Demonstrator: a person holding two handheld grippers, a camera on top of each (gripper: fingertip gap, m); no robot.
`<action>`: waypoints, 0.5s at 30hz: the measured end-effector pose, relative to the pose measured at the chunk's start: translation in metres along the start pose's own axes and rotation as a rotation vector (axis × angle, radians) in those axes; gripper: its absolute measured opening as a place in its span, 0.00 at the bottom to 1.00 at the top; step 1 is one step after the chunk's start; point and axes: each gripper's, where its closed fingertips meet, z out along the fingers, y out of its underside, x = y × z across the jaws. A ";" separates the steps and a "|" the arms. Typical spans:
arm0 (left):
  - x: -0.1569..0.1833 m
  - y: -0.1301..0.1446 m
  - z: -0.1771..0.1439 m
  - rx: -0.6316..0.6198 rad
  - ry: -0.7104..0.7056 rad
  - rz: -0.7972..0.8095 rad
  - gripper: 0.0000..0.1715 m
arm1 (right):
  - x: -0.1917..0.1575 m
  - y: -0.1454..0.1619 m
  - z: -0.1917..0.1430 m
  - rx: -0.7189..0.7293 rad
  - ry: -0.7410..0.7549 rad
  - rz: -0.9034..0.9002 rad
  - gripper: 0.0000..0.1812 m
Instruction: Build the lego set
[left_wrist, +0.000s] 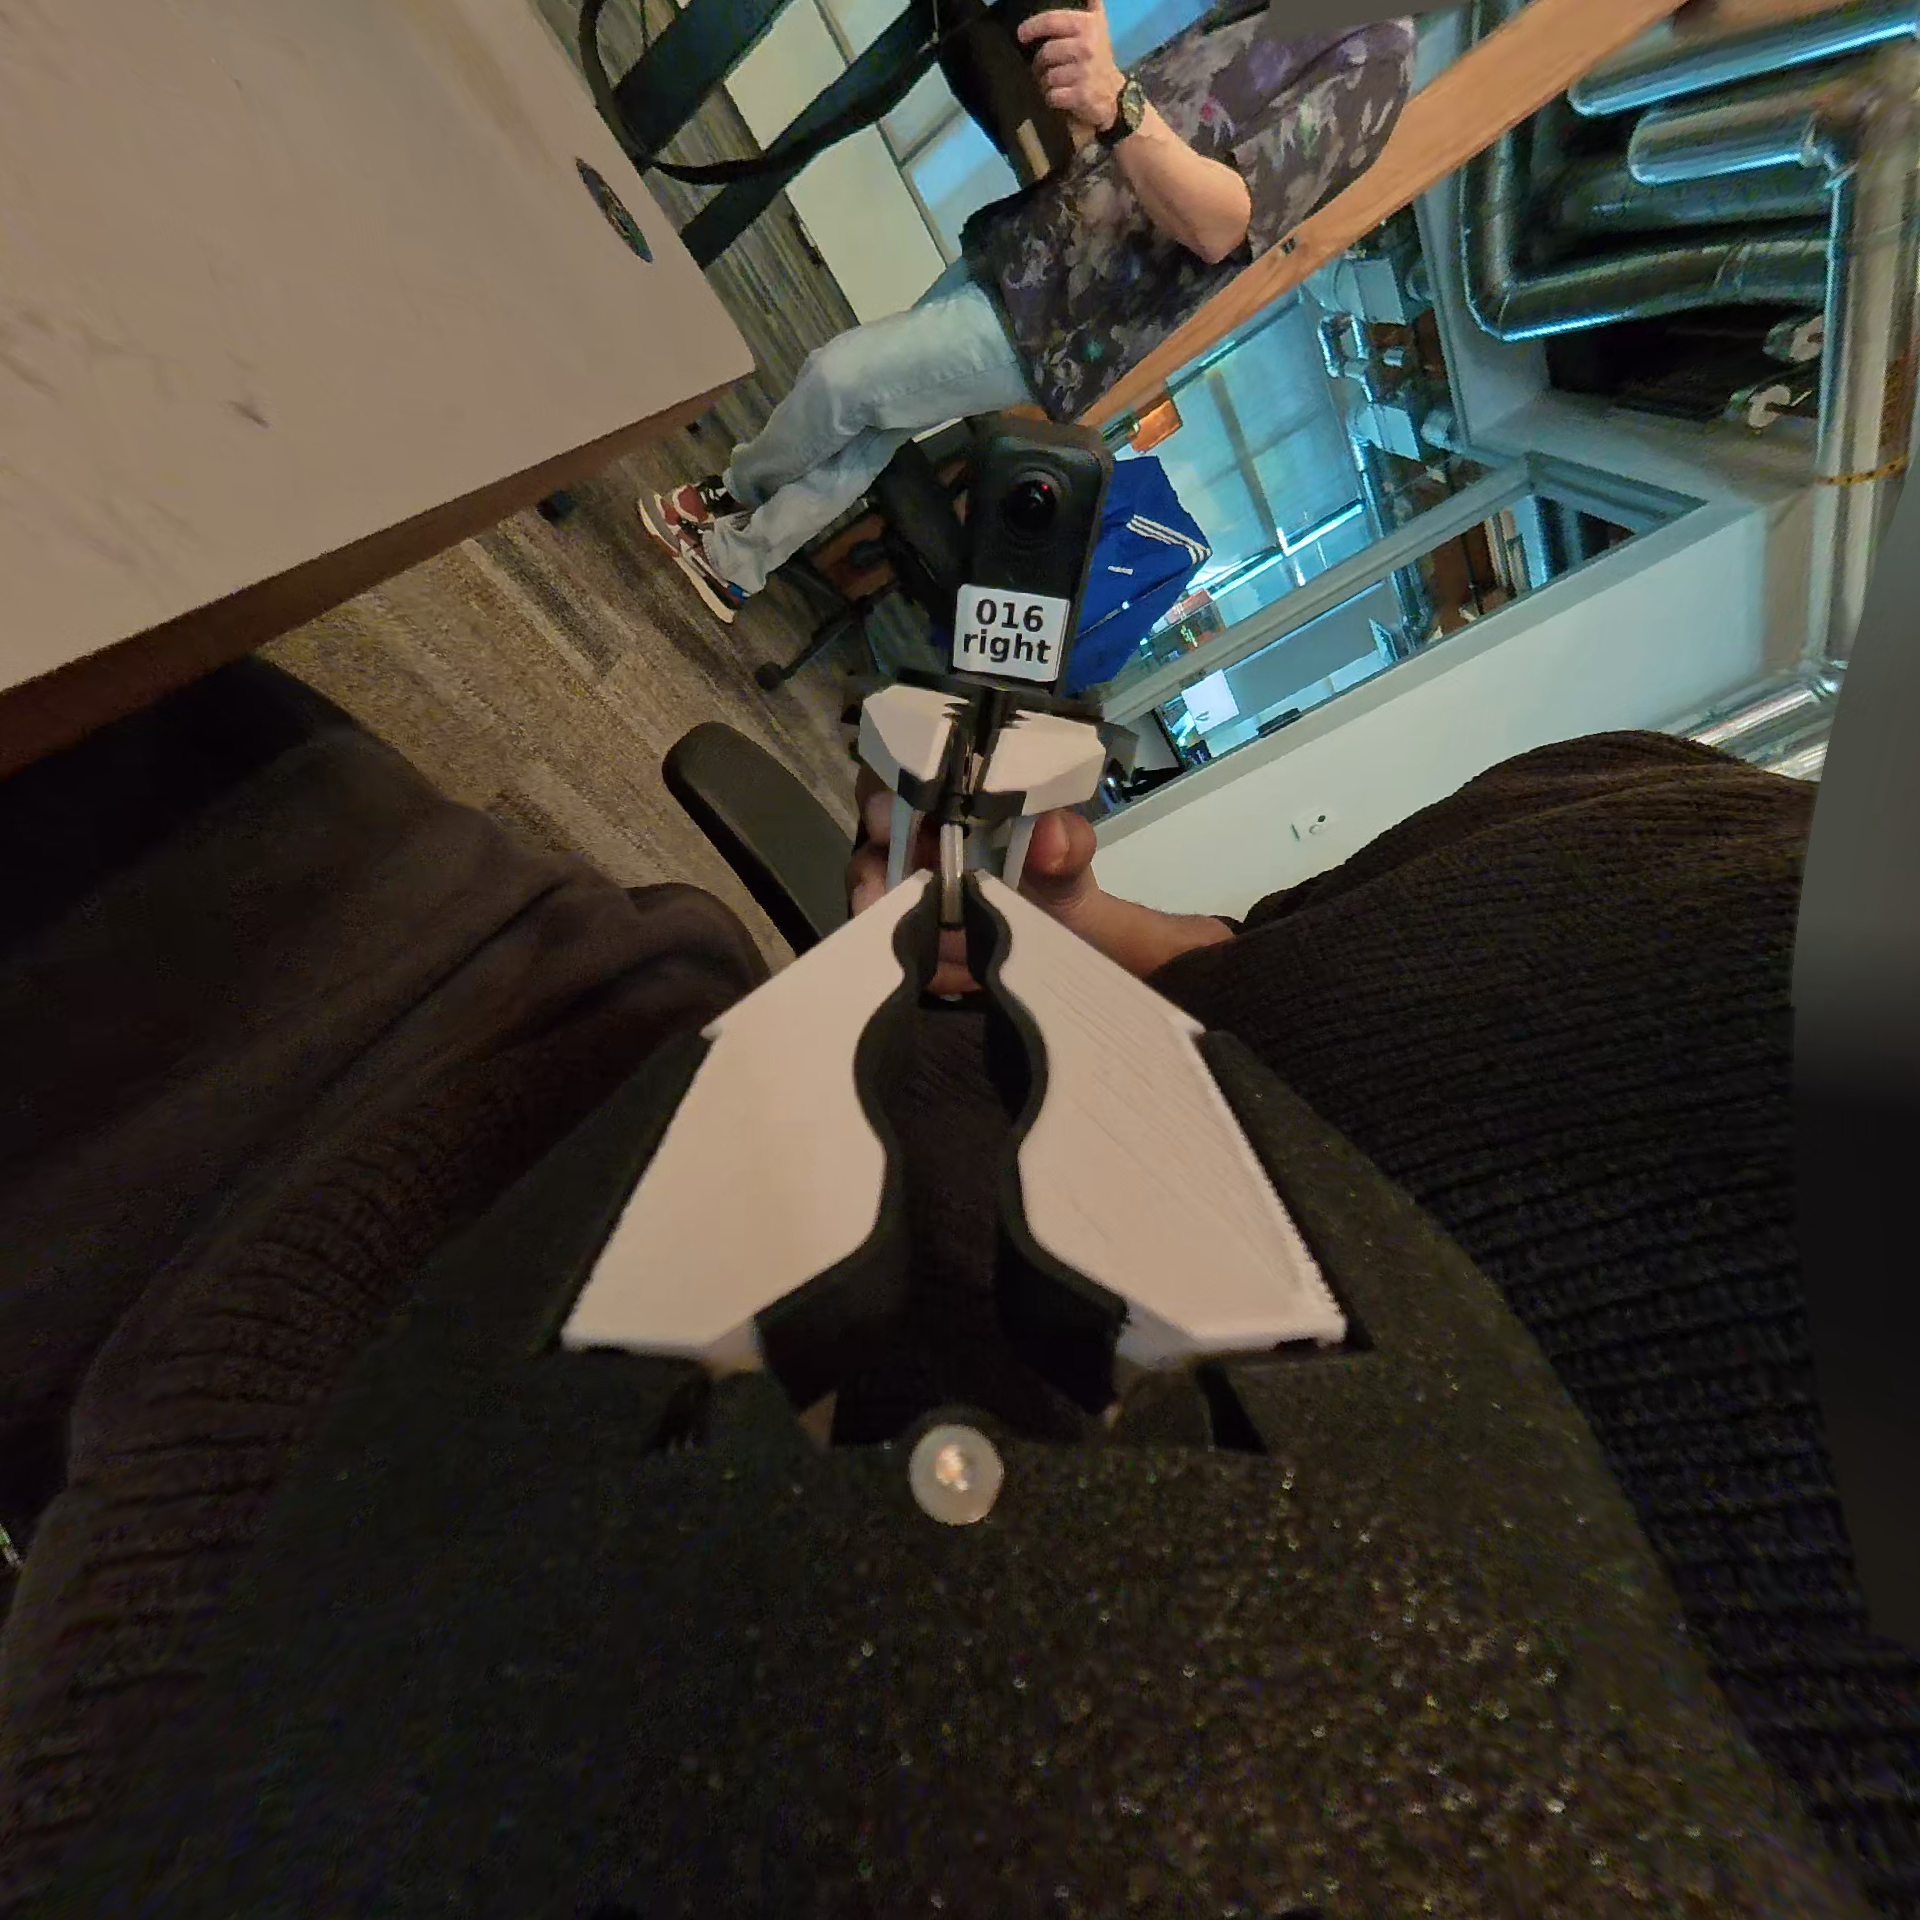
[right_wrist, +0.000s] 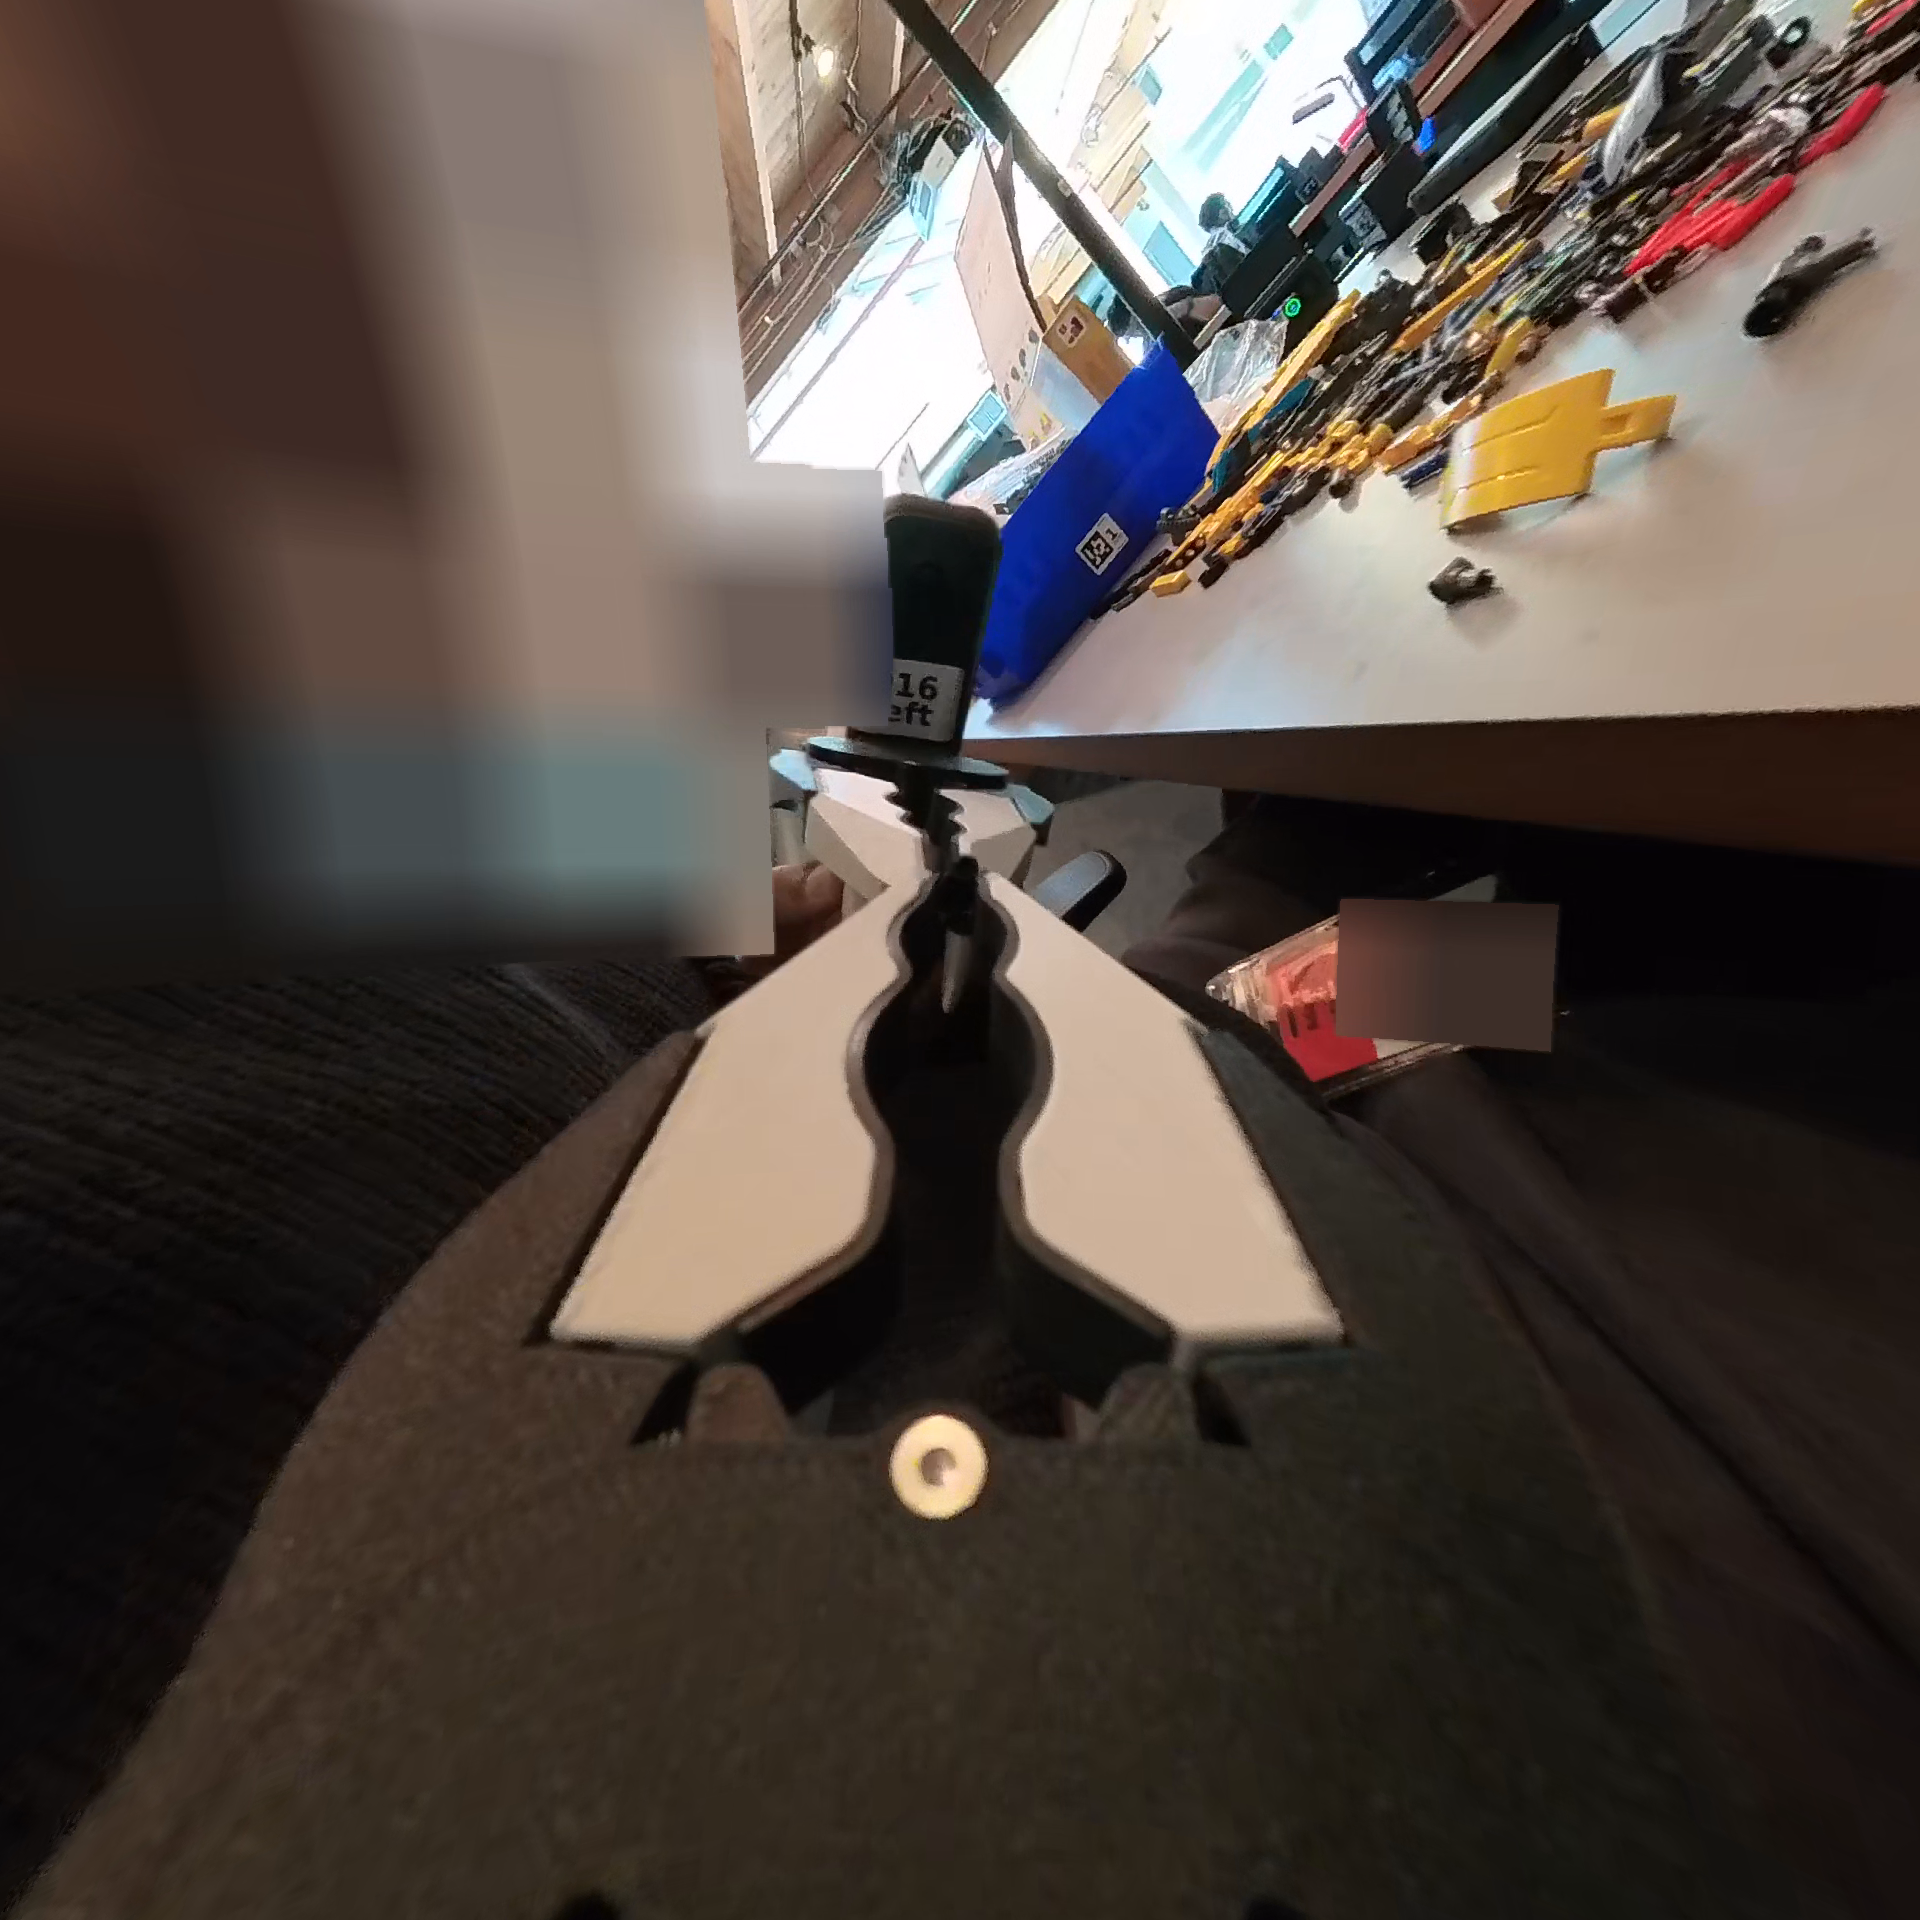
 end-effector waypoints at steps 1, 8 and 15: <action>0.000 0.000 0.000 0.000 0.008 -0.007 0.02 | 0.000 0.000 0.000 -0.005 0.002 -0.009 0.02; 0.001 0.004 0.001 -0.018 0.020 -0.007 0.02 | -0.002 0.004 -0.001 -0.019 -0.007 -0.014 0.02; 0.002 0.009 0.003 -0.041 0.004 0.028 0.02 | -0.003 0.008 -0.004 -0.065 -0.002 -0.024 0.02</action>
